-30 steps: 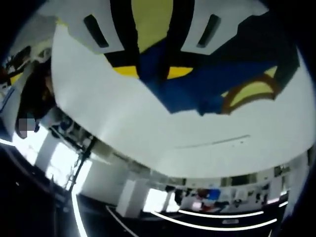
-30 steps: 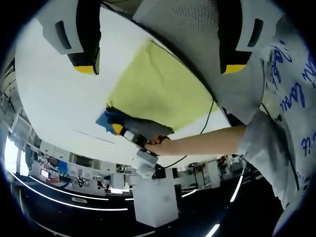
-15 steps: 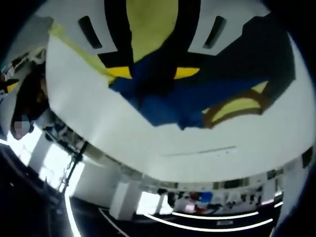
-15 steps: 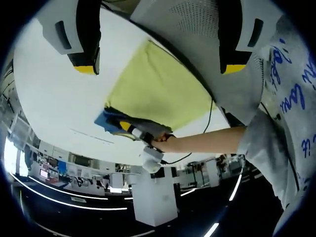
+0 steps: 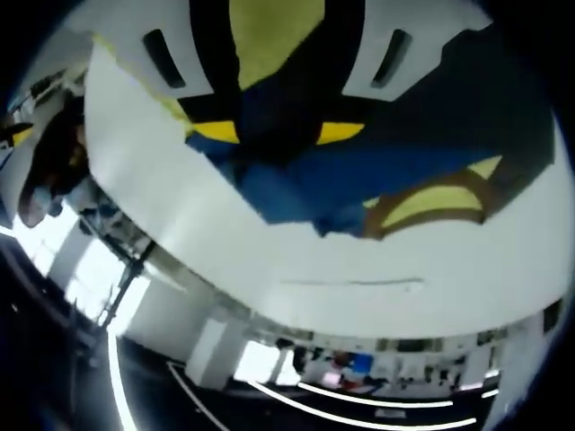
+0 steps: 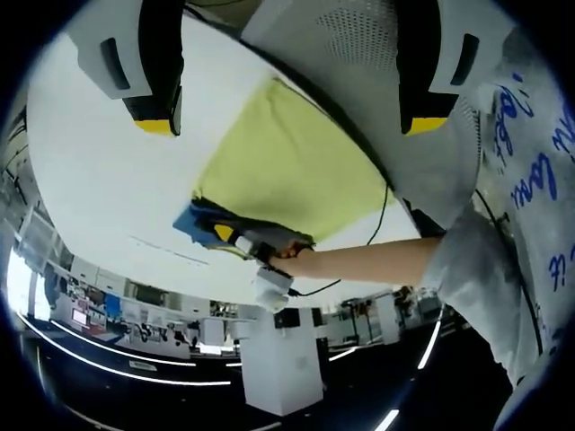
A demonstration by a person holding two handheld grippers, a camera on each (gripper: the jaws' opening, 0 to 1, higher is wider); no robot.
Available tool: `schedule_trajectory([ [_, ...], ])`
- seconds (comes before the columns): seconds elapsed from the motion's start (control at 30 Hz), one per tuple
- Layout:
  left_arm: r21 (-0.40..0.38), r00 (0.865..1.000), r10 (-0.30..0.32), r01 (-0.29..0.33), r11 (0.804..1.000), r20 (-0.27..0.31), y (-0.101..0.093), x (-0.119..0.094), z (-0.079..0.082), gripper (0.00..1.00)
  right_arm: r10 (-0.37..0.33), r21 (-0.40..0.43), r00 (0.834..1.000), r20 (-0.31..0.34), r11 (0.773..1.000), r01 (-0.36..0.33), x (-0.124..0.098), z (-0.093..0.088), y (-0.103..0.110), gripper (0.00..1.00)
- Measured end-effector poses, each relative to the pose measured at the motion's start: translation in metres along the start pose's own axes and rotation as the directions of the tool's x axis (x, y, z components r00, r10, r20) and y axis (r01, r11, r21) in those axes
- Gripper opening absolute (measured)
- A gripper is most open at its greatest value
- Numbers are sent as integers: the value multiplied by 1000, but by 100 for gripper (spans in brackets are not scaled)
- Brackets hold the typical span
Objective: Fold the garment on the visible template until the final outline fits inside the template.
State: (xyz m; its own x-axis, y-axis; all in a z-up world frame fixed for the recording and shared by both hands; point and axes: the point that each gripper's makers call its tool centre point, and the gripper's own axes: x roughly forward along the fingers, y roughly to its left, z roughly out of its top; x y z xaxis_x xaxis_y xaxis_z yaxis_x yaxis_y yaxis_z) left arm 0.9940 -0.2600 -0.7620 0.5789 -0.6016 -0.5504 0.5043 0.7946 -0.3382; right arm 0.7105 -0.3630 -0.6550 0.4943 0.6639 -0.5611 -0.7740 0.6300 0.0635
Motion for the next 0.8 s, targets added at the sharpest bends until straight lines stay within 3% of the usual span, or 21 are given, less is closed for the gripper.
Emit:
schedule_trajectory([
  [0.13, -16, 1000, -24, 24, 1000, -2, -6, 0, 0, 26, -16, 8, 1000, 11, 1000, 16, -1, 3, -5, 100],
  [0.23, 14, 998, -50, 51, 999, -26, -16, 2, -4, 25, -20, 9, 1000, 2, 1000, 19, 0, -1, -6, 100],
  [0.53, 57, 994, -105, 106, 993, -18, -47, -6, -2, 22, -4, -7, 1000, -9, 1000, 4, 0, -3, -5, 100],
  [0.8, 99, 988, -146, 149, 984, -41, -72, -12, -10, 22, -4, -7, 1000, 7, 1000, 4, -2, -2, -5, 100],
])
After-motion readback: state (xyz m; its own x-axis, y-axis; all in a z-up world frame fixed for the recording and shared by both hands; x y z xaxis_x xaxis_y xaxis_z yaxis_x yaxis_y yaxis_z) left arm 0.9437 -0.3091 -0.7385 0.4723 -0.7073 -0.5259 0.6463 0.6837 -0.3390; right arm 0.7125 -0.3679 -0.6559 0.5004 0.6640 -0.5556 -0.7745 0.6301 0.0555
